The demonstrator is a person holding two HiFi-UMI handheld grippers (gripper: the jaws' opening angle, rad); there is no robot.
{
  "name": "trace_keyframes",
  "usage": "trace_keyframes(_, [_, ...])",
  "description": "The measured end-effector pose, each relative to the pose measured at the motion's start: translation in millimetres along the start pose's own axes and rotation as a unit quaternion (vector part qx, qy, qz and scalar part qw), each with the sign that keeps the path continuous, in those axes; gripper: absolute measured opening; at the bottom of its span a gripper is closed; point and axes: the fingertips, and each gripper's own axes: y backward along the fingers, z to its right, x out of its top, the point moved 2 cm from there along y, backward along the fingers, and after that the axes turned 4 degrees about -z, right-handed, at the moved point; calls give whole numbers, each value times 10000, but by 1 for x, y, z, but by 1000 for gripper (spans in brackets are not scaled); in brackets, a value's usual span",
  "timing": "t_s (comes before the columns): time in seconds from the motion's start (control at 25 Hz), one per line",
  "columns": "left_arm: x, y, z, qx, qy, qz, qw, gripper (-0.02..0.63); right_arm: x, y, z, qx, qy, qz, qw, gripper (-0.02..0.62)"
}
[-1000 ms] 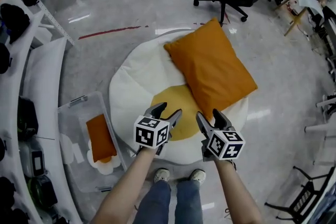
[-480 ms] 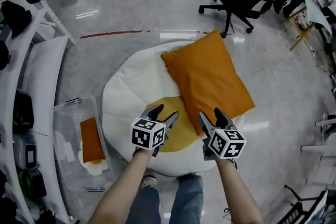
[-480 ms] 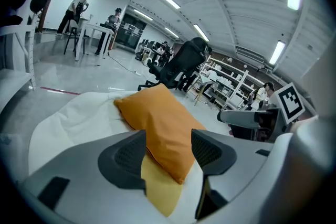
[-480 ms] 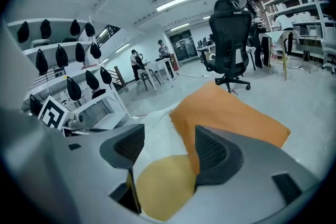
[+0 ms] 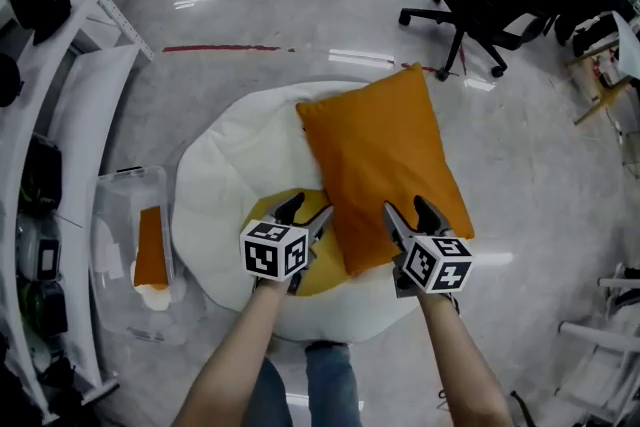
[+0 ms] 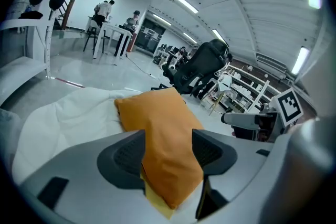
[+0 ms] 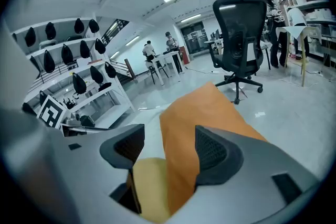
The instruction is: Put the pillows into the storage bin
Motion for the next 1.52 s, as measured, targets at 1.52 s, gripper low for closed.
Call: trace_keyframes(1.52, [-102,-222,-77,-256,783,-411,9958,266,-62,-156,184,-615,1054,-786,9894,350])
